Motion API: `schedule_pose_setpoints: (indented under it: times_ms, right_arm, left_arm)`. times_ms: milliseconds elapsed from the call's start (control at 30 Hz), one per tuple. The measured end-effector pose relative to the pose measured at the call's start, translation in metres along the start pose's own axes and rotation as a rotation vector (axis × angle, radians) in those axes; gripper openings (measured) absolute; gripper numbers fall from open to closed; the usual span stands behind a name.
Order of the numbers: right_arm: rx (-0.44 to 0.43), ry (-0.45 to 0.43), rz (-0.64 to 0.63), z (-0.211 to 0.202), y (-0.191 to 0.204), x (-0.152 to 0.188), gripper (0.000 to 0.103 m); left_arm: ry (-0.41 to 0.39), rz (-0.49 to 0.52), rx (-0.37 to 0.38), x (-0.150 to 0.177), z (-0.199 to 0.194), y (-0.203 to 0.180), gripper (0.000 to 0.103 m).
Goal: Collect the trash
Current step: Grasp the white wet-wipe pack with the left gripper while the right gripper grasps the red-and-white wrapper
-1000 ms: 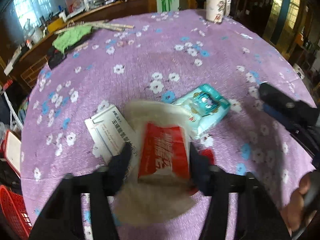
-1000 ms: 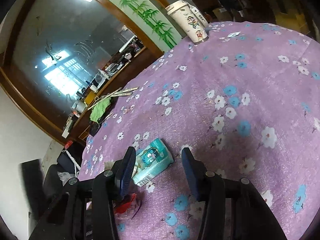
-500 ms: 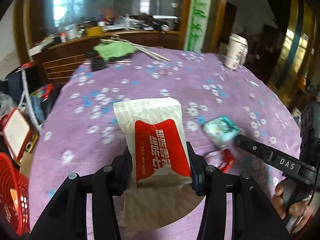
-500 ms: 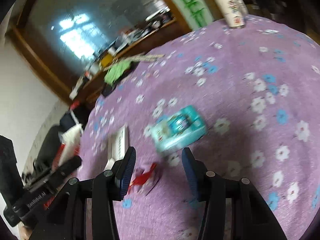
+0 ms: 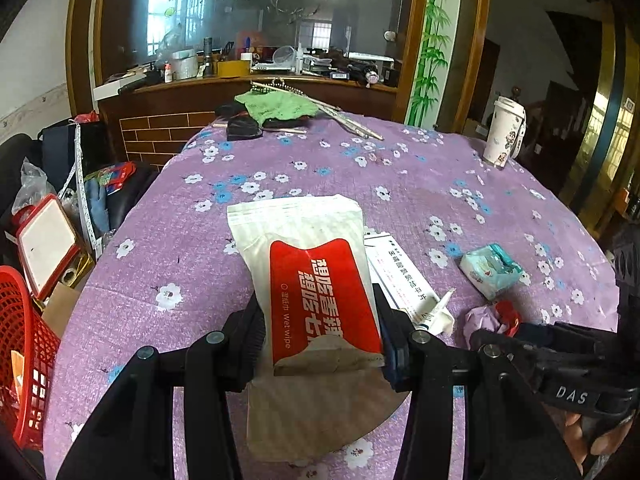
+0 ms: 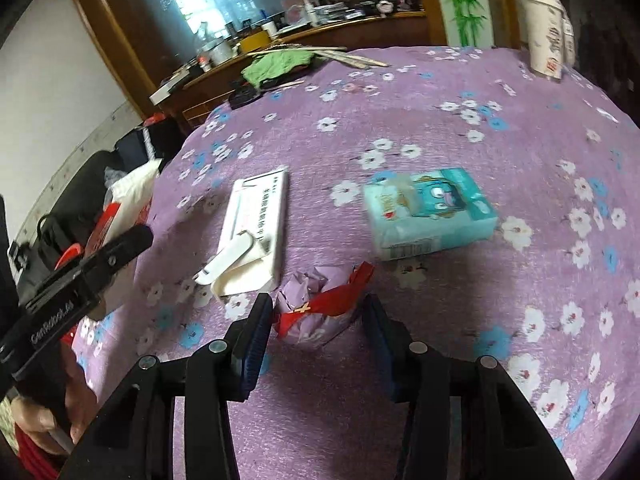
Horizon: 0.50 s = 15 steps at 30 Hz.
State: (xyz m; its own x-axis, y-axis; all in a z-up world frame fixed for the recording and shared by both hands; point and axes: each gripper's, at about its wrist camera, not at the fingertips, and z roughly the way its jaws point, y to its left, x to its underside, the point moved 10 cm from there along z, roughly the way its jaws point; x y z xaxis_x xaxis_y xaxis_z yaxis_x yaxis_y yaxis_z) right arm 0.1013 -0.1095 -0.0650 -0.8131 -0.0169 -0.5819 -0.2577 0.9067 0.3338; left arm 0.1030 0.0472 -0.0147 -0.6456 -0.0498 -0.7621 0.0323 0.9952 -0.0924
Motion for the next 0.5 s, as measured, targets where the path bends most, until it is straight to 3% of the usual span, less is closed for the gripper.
schedule_pose_setpoints:
  times_ms: [167,500]
  right_arm:
    - [-0.002,-0.032,-0.015,-0.004,0.004,-0.004,0.045]
    - [0.075,-0.166,-0.045,-0.029,0.005,-0.022,0.045]
  left_arm:
    - [0.007,-0.005,0.004,0.001,0.004,0.003,0.047]
    - [0.014,0.017,0.005,0.004,0.005,-0.002,0.047]
